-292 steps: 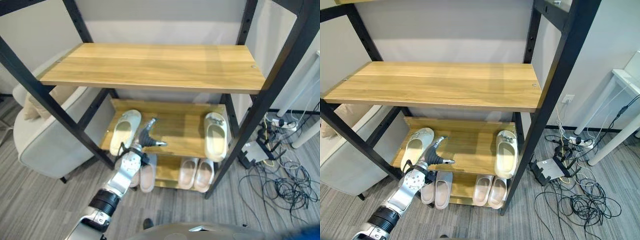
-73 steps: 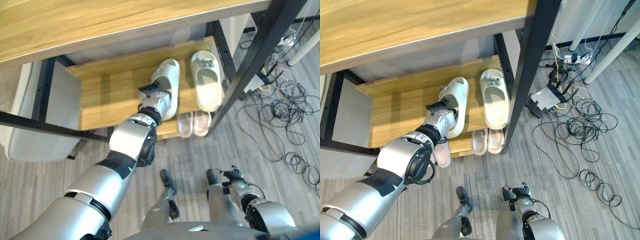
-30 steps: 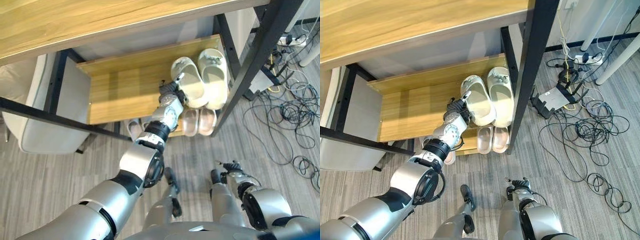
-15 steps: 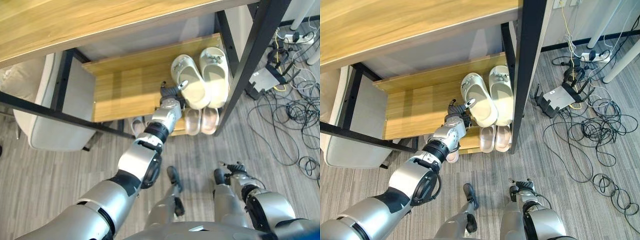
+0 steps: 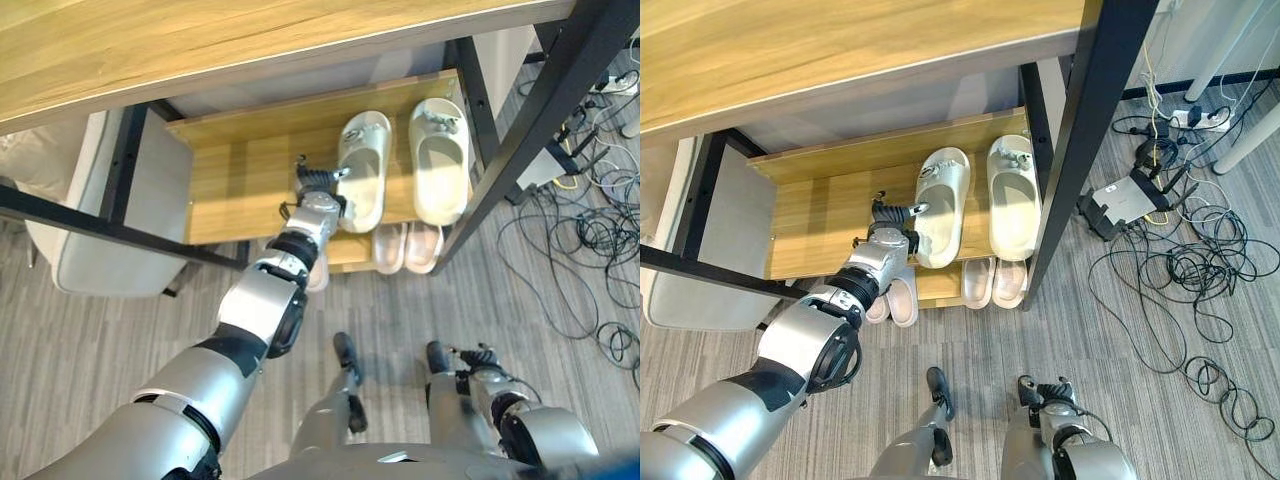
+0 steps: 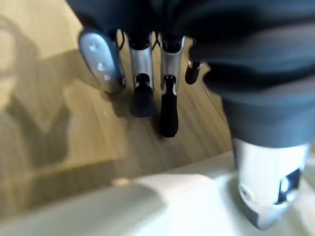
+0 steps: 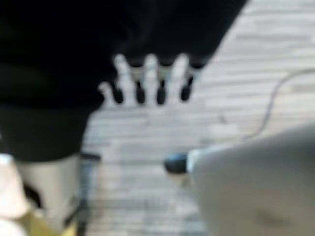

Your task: Arrange the slippers neatly on the shoe rack.

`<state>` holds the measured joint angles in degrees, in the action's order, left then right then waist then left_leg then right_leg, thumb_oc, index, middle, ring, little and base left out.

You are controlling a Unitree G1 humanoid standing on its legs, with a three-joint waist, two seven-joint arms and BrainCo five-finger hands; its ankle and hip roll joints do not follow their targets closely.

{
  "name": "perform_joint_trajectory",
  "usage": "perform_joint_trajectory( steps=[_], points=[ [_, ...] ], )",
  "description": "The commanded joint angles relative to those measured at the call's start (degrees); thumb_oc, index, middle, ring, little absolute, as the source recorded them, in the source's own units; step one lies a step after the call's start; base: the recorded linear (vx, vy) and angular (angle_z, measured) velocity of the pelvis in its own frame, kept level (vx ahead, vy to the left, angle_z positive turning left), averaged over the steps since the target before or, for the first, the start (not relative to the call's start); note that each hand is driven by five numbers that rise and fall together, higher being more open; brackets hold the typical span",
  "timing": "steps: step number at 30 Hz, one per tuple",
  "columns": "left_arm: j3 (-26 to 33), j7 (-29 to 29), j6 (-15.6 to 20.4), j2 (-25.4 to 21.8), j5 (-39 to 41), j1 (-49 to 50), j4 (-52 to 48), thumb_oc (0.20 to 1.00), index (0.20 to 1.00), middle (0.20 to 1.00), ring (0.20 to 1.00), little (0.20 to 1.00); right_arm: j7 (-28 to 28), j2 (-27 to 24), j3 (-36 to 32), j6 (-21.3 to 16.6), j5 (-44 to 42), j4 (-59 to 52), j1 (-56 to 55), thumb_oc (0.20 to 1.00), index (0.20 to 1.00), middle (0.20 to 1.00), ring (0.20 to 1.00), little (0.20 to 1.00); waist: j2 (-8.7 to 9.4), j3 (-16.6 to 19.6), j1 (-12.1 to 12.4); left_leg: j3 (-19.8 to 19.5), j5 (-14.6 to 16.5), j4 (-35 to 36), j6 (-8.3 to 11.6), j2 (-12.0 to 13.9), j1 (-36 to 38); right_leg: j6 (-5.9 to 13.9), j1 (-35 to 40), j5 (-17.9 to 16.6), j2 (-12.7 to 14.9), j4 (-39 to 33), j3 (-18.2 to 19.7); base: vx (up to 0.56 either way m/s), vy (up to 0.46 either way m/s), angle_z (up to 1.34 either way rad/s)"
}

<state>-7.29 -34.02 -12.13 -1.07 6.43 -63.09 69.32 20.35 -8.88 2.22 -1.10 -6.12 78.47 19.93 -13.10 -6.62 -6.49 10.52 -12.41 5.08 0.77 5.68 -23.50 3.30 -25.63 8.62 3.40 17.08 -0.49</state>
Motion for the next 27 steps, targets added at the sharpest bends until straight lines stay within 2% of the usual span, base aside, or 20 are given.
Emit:
perform_joint_trajectory(
  steps=[1, 6, 10, 15, 23, 27],
  points=[
    [4.0, 1.7, -2.4, -0.5, 0.0, -4.4, 4.2, 1.000, 1.000, 1.000, 1.000, 1.000, -0.5, 2.7, -2.5, -0.7, 1.4, 0.4, 2.4, 1.000, 1.000, 1.000, 1.000, 1.000, 3.21, -4.6, 0.0, 3.2, 5.3, -0.1, -1.08, -2.6, 7.2, 2.03, 7.7, -11.8, 2.3, -18.9, 3.3, 0.01, 0.011, 0.10],
    [6.7, 4.7, -5.1, 2.9, 3.5, -1.1, -5.0, 1.000, 1.000, 1.000, 1.000, 1.000, -0.2, 2.8, -2.6, -0.9, 1.2, -0.3, 1.6, 1.000, 1.000, 1.000, 1.000, 1.000, 3.04, -4.5, 0.4, 3.0, 5.2, -0.1, -1.34, -2.8, 7.4, 2.13, 7.8, -11.6, 2.4, -18.3, 3.3, 0.00, 0.007, 0.02],
    [10.1, 6.3, -7.9, 6.8, 12.9, 0.6, -11.9, 1.000, 1.000, 1.000, 1.000, 1.000, 0.1, 3.1, -2.5, -0.4, 1.0, -0.7, 2.1, 1.000, 1.000, 1.000, 1.000, 1.000, 2.72, -4.9, 0.4, 3.0, 5.4, -0.1, -1.55, -3.2, 7.9, 2.30, 7.7, -11.3, 2.4, -17.6, 3.4, 0.00, 0.009, 0.00],
    [8.2, 6.5, -10.1, 8.7, 21.9, 1.2, -19.6, 1.000, 1.000, 1.000, 1.000, 1.000, 0.6, 2.9, -2.3, 0.7, 0.8, -1.4, 2.4, 1.000, 1.000, 1.000, 1.000, 1.000, 2.18, -5.2, 0.5, 3.4, 5.6, -0.1, -1.64, -3.3, 8.3, 2.30, 7.4, -11.0, 2.4, -16.9, 3.6, 0.00, 0.000, 0.00],
    [6.0, 5.8, -7.5, 10.3, 25.5, 2.5, -22.2, 1.000, 1.000, 1.000, 1.000, 1.000, 0.8, 2.4, -2.4, 1.9, 0.4, -0.5, 3.8, 1.000, 1.000, 1.000, 1.000, 1.000, 1.56, -5.4, 0.5, 4.0, 5.9, -0.1, -1.60, -3.2, 9.2, 2.19, 7.0, -10.7, 2.4, -15.9, 4.2, 0.00, 0.000, 0.00],
    [6.9, 3.9, -4.2, 10.4, 25.3, 2.4, -20.5, 1.000, 1.000, 1.000, 1.000, 1.000, 0.9, 2.5, -2.0, 2.3, 0.5, 0.2, 4.1, 1.000, 1.000, 1.000, 1.000, 1.000, 1.41, -5.1, 0.4, 4.3, 6.0, -0.1, -1.56, -3.1, 9.8, 2.13, 7.3, -10.8, 2.4, -15.8, 4.3, 0.00, 0.000, 0.00]
  ],
)
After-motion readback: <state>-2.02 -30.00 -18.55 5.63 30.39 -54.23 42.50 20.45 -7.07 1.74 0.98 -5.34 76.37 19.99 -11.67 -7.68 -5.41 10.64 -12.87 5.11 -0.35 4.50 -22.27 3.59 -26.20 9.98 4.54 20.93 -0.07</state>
